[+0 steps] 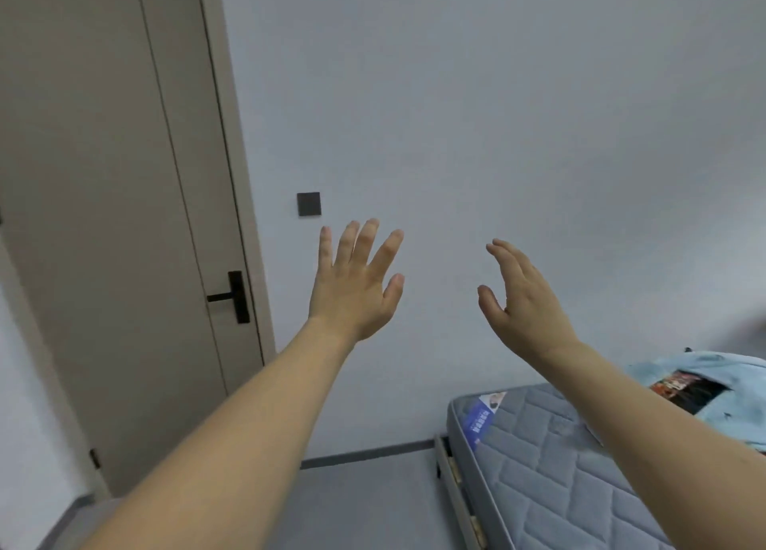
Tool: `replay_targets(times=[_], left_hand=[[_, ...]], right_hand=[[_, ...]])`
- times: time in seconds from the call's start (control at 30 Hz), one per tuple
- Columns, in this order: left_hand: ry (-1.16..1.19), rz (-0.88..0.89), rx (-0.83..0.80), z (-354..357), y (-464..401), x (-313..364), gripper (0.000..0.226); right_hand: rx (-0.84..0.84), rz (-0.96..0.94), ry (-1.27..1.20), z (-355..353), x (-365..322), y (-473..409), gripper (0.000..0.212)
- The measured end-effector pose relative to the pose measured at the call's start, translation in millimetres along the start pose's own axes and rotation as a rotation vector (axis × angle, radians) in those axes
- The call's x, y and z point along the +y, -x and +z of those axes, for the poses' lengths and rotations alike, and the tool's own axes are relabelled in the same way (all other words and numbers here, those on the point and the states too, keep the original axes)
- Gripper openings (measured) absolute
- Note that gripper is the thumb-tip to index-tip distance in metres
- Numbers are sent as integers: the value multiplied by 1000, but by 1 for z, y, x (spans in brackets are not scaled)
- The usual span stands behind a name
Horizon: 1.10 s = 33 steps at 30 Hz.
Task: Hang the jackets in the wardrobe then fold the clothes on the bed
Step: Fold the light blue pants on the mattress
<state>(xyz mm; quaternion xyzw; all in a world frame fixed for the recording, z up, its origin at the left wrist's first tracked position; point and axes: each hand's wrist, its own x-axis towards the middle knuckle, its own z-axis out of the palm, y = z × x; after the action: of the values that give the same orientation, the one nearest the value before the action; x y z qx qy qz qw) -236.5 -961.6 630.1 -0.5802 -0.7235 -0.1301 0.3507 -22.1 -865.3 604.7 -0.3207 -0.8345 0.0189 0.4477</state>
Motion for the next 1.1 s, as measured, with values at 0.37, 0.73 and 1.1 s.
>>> replay_targets(times=[0.37,0.73,1.1], left_hand=[[238,187,-188,195,-151,153,60],[481,531,-461,349,-263,392,60],[408,609,-752,547,-344,512,65]], right_hand=[[-103,417,121,43,242,-3,55],[-70,830,272,11,463,15,53],[-256,1212,146,101,672,40,61]])
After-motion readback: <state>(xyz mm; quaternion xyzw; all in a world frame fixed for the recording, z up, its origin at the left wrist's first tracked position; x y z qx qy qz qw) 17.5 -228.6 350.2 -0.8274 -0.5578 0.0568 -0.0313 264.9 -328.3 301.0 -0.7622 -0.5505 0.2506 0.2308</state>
